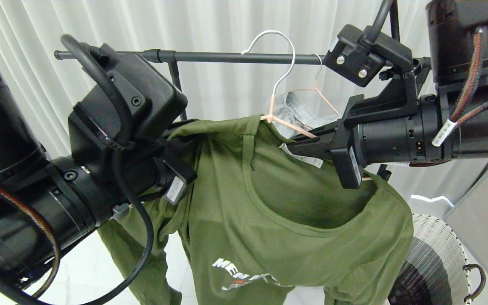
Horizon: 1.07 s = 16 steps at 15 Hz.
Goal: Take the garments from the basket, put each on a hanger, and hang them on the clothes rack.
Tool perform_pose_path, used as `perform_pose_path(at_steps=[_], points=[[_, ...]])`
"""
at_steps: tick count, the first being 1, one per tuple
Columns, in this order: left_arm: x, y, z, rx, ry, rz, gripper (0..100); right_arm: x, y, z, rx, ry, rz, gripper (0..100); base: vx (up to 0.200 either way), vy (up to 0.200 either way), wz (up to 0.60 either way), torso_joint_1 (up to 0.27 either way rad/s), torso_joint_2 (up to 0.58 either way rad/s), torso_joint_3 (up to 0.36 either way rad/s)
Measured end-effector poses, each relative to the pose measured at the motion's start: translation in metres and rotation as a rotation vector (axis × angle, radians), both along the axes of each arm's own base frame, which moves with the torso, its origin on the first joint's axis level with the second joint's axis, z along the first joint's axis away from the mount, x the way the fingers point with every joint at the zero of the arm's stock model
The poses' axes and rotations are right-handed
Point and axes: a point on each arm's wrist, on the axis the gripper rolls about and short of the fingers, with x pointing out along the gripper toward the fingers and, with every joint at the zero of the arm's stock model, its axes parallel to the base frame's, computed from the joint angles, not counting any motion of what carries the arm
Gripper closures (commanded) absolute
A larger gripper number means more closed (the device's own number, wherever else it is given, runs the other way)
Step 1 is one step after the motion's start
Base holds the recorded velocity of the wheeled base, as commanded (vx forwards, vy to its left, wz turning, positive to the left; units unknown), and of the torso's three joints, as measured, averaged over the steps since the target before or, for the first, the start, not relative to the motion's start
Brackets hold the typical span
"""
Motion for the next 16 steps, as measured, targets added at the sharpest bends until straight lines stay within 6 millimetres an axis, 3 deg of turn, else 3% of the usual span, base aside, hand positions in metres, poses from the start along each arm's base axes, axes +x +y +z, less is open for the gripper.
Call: perform_pose_path(at_steps=[4,5,16], points=[[0.001,0.001,-0.001,0.003,0.003,0.004,100,-0.001,0.000,0.002,0.012,-0.009,0.003,100,0.000,0.000,0.00,0.000,0.00,0.000],[0.001,0.001,-0.002,0.007,0.005,0.007,0,-0.002,0.000,0.003,0.019,-0.015,0.006,100,0.000,0.000,0.00,0.000,0.00,0.000],[0.012,0.016,-0.007,0.010,0.022,0.092,0,-0.014,-0.012,0.011,0.064,0.004,-0.006,100,0.000,0.000,0.00,0.000,0.00,0.000]])
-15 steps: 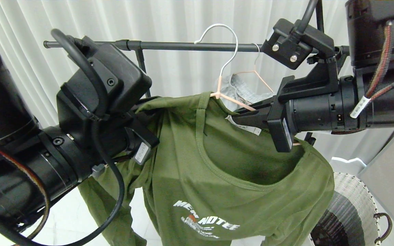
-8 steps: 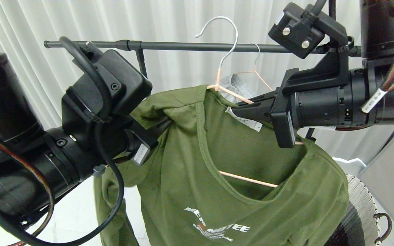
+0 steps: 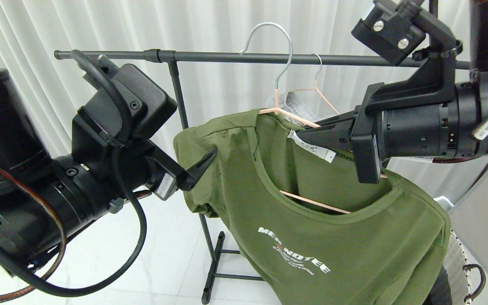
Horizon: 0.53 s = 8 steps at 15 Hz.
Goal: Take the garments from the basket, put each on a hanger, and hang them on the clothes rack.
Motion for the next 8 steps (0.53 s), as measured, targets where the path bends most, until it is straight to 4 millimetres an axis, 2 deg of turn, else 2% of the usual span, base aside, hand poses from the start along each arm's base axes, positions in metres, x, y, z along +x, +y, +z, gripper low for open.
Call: perform_pose_path(at_steps=[4,8], points=[[-0.008,0.012,-0.012,0.015,0.025,0.018,0,0.005,-0.006,0.001,0.001,-0.002,-0.029,100,0.000,0.000,0.00,0.000,0.00,0.000],[-0.002,0.041,-0.033,-0.052,0.122,0.122,0,0.001,-0.012,0.007,0.018,-0.017,-0.029,100,0.000,0.000,0.00,0.000,0.00,0.000]])
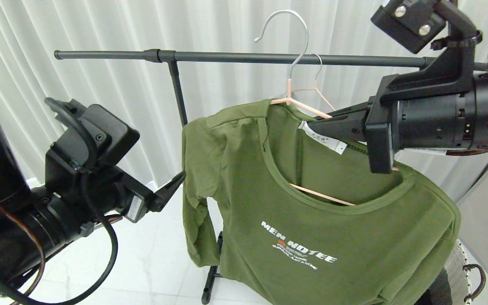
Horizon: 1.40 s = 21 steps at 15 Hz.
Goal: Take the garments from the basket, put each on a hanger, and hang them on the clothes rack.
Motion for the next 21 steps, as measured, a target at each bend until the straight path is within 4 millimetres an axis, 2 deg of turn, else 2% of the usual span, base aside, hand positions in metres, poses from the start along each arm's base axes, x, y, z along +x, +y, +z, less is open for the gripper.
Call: perform_pose_path(at_steps=[2,5,10,11,17,21], points=[[0.006,0.021,-0.016,-0.015,0.065,0.028,0,-0.006,-0.004,0.004,0.012,-0.010,0.013,100,0.000,0.000,0.00,0.000,0.00,0.000],[0.015,0.042,-0.031,-0.037,0.137,-0.007,0,-0.019,-0.007,0.003,0.013,-0.009,0.050,100,0.000,0.000,0.00,0.000,0.00,0.000],[0.021,0.044,-0.037,-0.055,0.176,-0.100,0,-0.037,-0.009,0.000,0.007,-0.006,0.104,100,0.000,0.000,0.00,0.000,0.00,0.000],[0.021,0.044,-0.038,-0.055,0.180,-0.104,100,-0.039,-0.009,0.000,0.009,-0.007,0.110,100,0.000,0.000,0.00,0.000,0.00,0.000],[0.025,0.048,-0.041,-0.052,0.193,-0.073,100,-0.042,-0.010,0.000,0.008,-0.010,0.117,100,0.000,0.000,0.00,0.000,0.00,0.000],[0.030,0.077,-0.045,-0.050,0.201,0.084,100,-0.042,-0.013,-0.002,0.003,-0.007,0.108,100,0.000,0.000,0.00,0.000,0.00,0.000]])
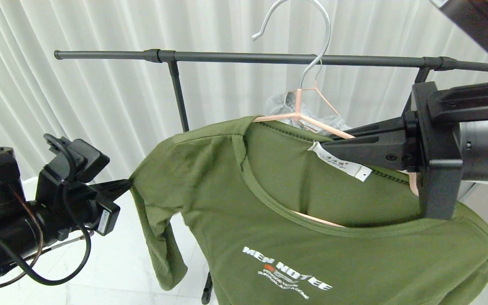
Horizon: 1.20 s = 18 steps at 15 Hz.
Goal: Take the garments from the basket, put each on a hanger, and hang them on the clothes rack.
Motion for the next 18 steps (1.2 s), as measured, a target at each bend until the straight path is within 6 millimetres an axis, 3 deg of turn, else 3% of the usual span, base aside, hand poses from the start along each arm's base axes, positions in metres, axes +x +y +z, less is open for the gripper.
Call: perform_pose_path(at_steps=[5,6,13,18], points=[[0.002,0.015,-0.003,0.021,0.010,0.117,100,0.000,-0.001,0.000,0.001,-0.001,-0.002,100,0.000,0.000,0.00,0.000,0.00,0.000],[0.002,0.015,-0.003,0.022,0.010,0.120,0,0.001,-0.002,0.000,0.001,-0.001,-0.008,100,0.000,0.000,0.00,0.000,0.00,0.000],[-0.006,0.004,0.000,0.020,-0.006,0.065,0,0.019,-0.016,0.000,-0.008,-0.007,-0.143,100,0.000,0.000,0.00,0.000,0.00,0.000],[-0.016,0.000,0.000,0.020,-0.020,0.044,0,0.043,-0.061,-0.011,-0.080,0.030,-0.429,100,0.000,0.000,0.00,0.000,0.00,0.000]])
